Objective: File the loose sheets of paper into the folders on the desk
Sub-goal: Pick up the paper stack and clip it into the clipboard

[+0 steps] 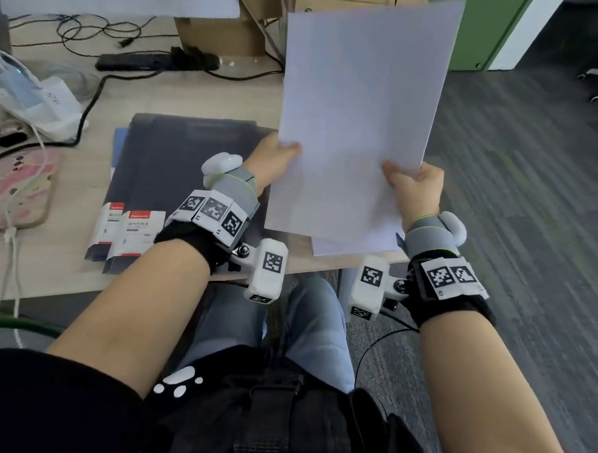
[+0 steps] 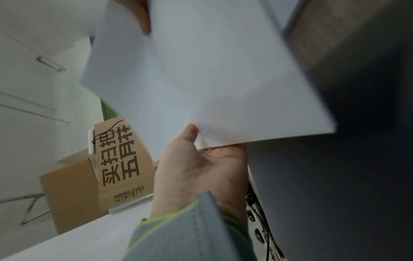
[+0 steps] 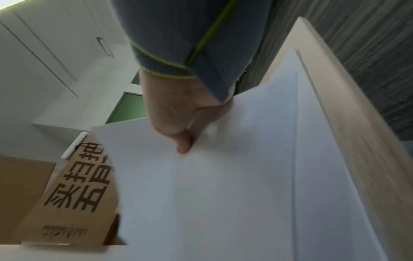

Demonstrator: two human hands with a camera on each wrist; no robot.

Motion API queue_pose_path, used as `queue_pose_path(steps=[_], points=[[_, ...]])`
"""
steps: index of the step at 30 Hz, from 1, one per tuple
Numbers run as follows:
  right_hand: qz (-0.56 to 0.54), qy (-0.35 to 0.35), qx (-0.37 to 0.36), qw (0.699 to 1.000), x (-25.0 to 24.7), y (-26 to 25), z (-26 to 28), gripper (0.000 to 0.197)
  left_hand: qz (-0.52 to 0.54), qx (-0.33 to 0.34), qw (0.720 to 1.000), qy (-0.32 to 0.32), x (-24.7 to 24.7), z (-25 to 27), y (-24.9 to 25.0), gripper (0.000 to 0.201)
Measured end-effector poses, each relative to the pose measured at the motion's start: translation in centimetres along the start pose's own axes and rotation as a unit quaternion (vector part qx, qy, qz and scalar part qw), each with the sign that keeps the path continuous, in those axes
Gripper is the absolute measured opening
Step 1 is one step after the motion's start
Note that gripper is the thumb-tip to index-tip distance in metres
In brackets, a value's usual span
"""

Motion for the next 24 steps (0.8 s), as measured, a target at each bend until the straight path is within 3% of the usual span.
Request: queue_pose_path(steps=[6, 8, 11, 15, 19, 21, 24], points=[[0.035, 0.060, 0.035, 0.997, -0.9, 2.0, 0.9, 0.021, -0.211, 0.004, 0.977, 0.000, -1.7, 1.9, -2.8, 0.036], [0.029, 0.080, 0.036, 0.996, -1.1, 2.5, 1.1, 0.023, -0.303, -0.010, 0.953, -0.011, -1.9, 2.2, -4.2, 0.044], [0.057, 0.087, 0.062, 0.993, -1.9, 3.4, 1.6, 0.023, -0.446, -0.029, 0.893, -0.050, -0.9, 2.3, -6.4, 0.050], [0.090, 0.104, 0.084, 0.987, -4.2, 4.4, 2.5, 0.008, -0.512, -0.061, 0.854, -0.075, 0.2, 3.1, -7.9, 0.088], [0.075, 0.176, 0.105, 0.976, -7.2, 5.3, 3.1, 0.019, -0.560, -0.106, 0.819, -0.066, 0.9, 3.8, -8.0, 0.116], [0.078, 0.189, 0.117, 0.972, -7.9, 5.6, 3.4, 0.023, -0.544, -0.113, 0.830, -0.057, 1.1, 4.1, -7.1, 0.109], [0.077, 0.174, 0.112, 0.975, -7.2, 5.4, 3.7, 0.014, -0.548, -0.060, 0.833, -0.044, 1.5, 4.1, -4.9, 0.067]])
Point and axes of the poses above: each hand's wrist, its own z-axis away from the middle knuckle, its own x-axis out of the palm, y = z × x, the point moved 10 cm from there along -z, towards the middle knuckle, and after that the axes turned 13 degrees about -z, right-handed, at the moved point
